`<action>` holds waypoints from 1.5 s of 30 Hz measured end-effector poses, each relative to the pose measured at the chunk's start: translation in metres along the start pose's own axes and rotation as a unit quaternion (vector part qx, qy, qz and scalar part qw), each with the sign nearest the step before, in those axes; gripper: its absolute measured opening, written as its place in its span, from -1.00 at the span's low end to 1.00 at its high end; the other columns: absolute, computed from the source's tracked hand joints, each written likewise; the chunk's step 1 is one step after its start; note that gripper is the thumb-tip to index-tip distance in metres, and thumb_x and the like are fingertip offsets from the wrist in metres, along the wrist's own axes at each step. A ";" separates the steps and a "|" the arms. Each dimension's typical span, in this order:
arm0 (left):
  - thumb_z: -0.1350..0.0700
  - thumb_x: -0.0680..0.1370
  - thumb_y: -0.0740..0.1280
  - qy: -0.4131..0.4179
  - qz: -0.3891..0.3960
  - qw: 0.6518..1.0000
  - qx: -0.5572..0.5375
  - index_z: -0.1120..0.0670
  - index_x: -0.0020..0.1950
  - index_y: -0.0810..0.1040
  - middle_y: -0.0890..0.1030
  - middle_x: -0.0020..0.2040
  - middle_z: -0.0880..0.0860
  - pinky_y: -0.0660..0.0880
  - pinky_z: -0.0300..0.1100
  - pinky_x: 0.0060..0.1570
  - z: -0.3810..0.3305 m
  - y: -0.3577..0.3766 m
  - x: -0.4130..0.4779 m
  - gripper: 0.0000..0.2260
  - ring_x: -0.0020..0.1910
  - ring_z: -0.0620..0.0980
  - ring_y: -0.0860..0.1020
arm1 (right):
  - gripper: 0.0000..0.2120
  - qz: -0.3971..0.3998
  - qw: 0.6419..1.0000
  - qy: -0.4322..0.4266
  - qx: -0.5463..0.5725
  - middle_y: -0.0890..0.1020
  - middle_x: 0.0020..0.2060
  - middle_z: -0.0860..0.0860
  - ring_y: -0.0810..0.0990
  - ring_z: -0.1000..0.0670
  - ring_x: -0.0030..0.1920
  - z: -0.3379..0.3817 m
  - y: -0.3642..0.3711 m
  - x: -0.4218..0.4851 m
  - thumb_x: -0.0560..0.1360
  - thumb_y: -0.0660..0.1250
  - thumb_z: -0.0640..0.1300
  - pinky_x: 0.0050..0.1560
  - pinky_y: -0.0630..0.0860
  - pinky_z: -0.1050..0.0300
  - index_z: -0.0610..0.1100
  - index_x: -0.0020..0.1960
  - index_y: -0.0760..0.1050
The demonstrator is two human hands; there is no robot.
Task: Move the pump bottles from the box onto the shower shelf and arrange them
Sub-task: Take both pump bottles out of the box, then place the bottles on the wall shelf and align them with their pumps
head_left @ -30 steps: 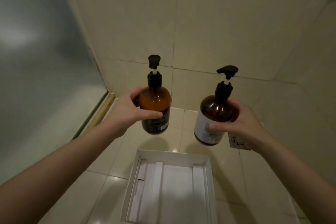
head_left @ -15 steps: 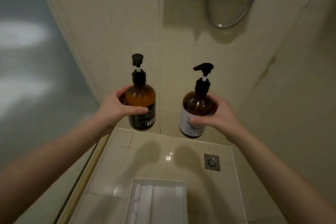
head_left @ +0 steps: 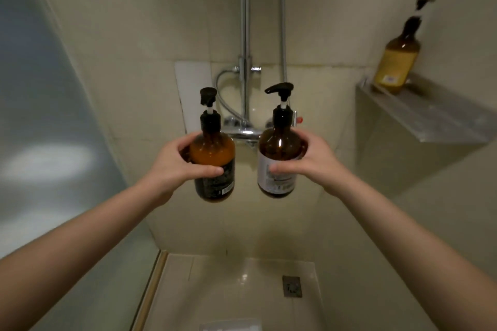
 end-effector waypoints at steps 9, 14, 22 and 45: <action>0.07 0.06 0.54 0.048 0.007 0.998 -0.032 -0.05 0.09 0.52 0.59 0.07 0.00 0.51 -0.12 -0.03 -0.159 -0.030 -0.003 -0.40 0.05 -0.03 0.56 | -0.38 -0.022 0.998 -0.054 -0.031 0.62 0.07 0.12 0.56 0.16 0.09 0.149 -0.067 -0.007 0.19 0.59 -0.01 0.00 0.46 0.24 -0.01 0.20 0.50; 0.10 0.08 0.53 0.061 0.016 0.997 -0.045 -0.06 0.06 0.51 0.59 0.02 -0.04 0.53 -0.29 -0.25 -0.188 -0.041 -0.007 -0.43 -0.01 -0.08 0.57 | -0.36 -0.034 0.997 -0.063 -0.036 0.60 0.13 0.04 0.55 0.07 0.13 0.179 -0.072 -0.022 0.22 0.57 -0.03 0.12 0.47 0.12 -0.06 0.26 0.47; 0.07 0.09 0.59 0.061 0.072 0.995 -0.025 -0.10 0.01 0.53 0.59 0.05 -0.04 0.50 -0.16 -0.14 -0.178 -0.040 -0.007 -0.47 0.05 -0.02 0.55 | -0.44 -0.052 0.997 -0.044 -0.031 0.61 0.07 0.10 0.56 0.13 0.10 0.171 -0.060 -0.047 0.21 0.57 -0.04 0.07 0.47 0.19 -0.01 0.18 0.49; -0.08 -0.02 0.56 0.097 0.192 0.974 -0.077 0.04 0.27 0.47 0.56 0.17 0.02 0.51 0.02 0.09 -0.197 0.153 0.159 -0.15 0.14 0.04 0.53 | -0.60 -0.228 0.972 0.024 -0.049 0.69 -0.18 0.23 0.65 0.27 -0.13 0.077 -0.232 -0.008 0.17 0.60 -0.12 -0.23 0.53 0.41 0.09 -0.06 0.57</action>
Point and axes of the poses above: each hand's wrist, its own x-axis towards the middle knuckle, its own y-axis out of the palm, z = x × y, the point moved 3 cm from there along x, towards the middle knuckle
